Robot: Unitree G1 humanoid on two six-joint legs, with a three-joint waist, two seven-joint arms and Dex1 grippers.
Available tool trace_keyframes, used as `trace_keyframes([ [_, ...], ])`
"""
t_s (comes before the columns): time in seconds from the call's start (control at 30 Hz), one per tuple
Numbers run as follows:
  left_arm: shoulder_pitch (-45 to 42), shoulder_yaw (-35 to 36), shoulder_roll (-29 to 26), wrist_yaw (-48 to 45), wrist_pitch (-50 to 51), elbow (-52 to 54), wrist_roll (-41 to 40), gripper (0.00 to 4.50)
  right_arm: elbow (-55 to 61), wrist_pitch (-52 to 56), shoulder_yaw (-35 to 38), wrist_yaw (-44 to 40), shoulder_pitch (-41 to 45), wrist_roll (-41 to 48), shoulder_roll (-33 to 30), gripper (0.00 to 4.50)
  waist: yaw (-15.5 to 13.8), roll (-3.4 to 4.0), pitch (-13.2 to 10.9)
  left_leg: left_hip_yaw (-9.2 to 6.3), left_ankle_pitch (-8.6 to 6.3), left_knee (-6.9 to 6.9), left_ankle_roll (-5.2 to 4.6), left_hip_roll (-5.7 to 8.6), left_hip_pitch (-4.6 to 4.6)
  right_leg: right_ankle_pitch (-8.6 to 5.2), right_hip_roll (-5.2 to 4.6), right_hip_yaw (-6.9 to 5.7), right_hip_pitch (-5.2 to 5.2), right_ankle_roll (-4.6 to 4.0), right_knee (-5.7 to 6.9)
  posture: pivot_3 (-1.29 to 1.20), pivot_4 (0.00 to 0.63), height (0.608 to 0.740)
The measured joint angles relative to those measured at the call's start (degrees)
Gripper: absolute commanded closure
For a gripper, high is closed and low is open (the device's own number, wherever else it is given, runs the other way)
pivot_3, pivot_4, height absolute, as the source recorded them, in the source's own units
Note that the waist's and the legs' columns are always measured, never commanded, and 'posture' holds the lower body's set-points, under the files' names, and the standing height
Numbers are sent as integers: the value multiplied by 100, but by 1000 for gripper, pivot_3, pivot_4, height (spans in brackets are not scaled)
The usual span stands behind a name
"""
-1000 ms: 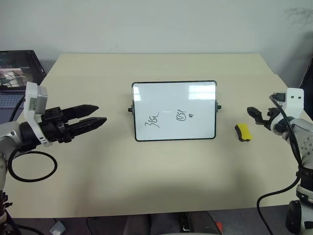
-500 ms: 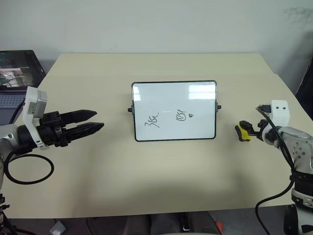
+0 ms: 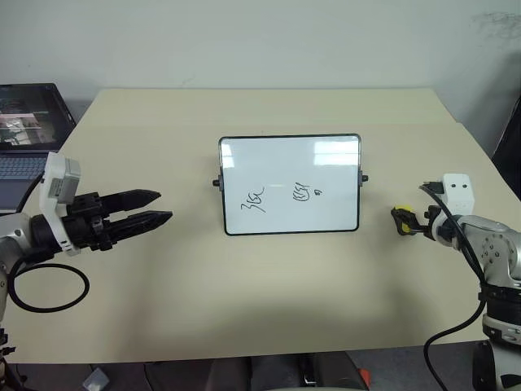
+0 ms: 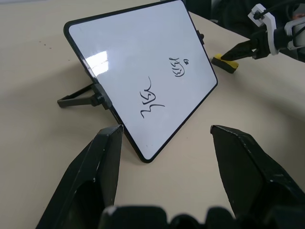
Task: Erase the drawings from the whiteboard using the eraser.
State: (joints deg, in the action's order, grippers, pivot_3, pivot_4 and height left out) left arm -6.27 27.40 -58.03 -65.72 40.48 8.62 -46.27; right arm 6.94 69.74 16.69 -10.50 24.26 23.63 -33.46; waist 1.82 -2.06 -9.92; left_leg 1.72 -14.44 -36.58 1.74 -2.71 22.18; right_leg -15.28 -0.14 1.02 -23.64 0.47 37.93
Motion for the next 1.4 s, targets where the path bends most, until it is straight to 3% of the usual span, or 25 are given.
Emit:
trace_keyframes([
  [0.33,93,5,4,1,-119,-22,35,1312,-36,27,-20,-53,0,-69,123,0,-1,0,0,0,0,0,0,0,0,0,0,0,0,0,0,0,150,740],
  [0.43,99,8,4,0,-131,-24,37,1357,-37,26,-45,-40,-1,-124,219,616,1,0,0,0,0,0,0,0,0,0,0,0,0,0,1,0,150,740],
  [0.63,100,10,4,1,-203,-58,44,1357,-58,5,-113,-38,-1,-240,317,2600,0,0,0,0,0,0,0,0,0,0,0,0,0,0,1,0,150,740],
  [0.67,100,10,4,2,-215,-72,44,1357,-60,-4,-116,-38,-2,-260,323,3112,-1,0,0,0,0,0,0,0,0,0,0,1,0,0,2,0,150,740],
  [0.73,100,10,4,4,-225,-96,51,1357,-60,-23,-118,-42,-2,-287,322,3539,0,0,0,0,0,0,0,0,0,0,0,0,0,0,2,0,150,740],
  [1.4,44,10,16,-6,-348,-301,148,1357,403,-134,-89,-64,342,-491,7,3539,2,-2,1,1,0,-2,0,0,0,0,0,0,-3,0,5,0,150,740],
])
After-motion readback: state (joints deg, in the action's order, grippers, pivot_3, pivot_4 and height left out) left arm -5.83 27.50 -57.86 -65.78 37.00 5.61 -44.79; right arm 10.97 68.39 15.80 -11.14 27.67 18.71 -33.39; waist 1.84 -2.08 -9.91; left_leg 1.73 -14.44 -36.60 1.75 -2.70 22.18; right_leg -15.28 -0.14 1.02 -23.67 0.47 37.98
